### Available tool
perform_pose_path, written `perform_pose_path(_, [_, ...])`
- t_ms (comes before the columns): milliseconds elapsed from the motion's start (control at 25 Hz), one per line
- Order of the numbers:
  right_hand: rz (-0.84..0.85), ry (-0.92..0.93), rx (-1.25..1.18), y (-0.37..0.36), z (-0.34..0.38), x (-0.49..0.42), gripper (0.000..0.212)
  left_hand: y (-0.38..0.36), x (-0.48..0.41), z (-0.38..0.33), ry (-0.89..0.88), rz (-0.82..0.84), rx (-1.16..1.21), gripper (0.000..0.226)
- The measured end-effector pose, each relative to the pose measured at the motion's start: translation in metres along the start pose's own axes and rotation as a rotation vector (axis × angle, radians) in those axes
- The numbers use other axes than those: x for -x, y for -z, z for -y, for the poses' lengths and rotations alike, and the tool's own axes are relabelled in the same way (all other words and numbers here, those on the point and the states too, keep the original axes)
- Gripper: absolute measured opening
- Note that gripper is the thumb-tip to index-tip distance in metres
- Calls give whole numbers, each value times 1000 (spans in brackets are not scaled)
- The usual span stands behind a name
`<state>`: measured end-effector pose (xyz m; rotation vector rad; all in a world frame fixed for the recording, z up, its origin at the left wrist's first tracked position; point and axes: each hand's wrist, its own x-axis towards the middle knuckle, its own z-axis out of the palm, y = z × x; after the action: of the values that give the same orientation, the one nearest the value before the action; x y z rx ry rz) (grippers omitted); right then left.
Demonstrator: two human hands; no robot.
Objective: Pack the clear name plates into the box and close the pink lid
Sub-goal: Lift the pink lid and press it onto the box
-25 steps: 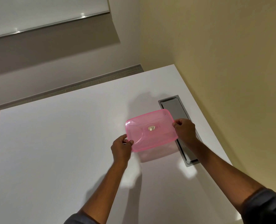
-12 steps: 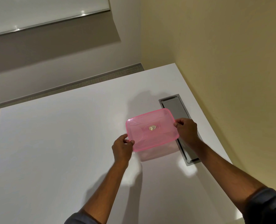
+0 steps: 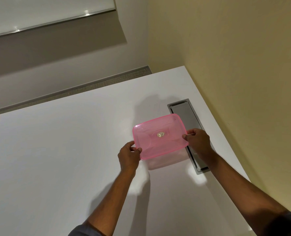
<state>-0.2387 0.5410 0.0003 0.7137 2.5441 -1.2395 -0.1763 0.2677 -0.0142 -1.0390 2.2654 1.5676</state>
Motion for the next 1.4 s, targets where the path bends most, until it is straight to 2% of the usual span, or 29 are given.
perform_pose_path(160, [31, -47, -186, 8, -5, 4, 15, 1, -1, 0, 4, -1, 0, 51])
perform_pose_path(280, [29, -63, -235, 12, -8, 6, 17, 0, -1, 4, -4, 7, 8, 52])
perform_pose_path(520, [15, -19, -181, 11, -10, 6, 4, -2, -7, 8, 19, 7, 23, 48])
perform_pose_path(680, [53, -25, -188, 12, -14, 6, 5, -2, -14, -4, 66, -1, 51, 32])
perform_pose_path(800, [64, -34, -187, 12, -15, 4, 6, -5, -30, -25, -53, -31, -34, 42])
perform_pose_path(920, [70, -54, -178, 12, -14, 1, 8, -10, -51, -42, -141, -31, -115, 39])
perform_pose_path(1120, [78, -98, -182, 10, -16, -7, 9, -20, -68, -39, -86, -42, -81, 22])
perform_pose_path(1240, [79, -117, -169, 8, -15, -11, 9, -24, -72, -38, -61, -79, -47, 19])
perform_pose_path(1400, [93, -63, -53, 5, -15, -15, 11, -41, -54, -30, -142, -229, -230, 27])
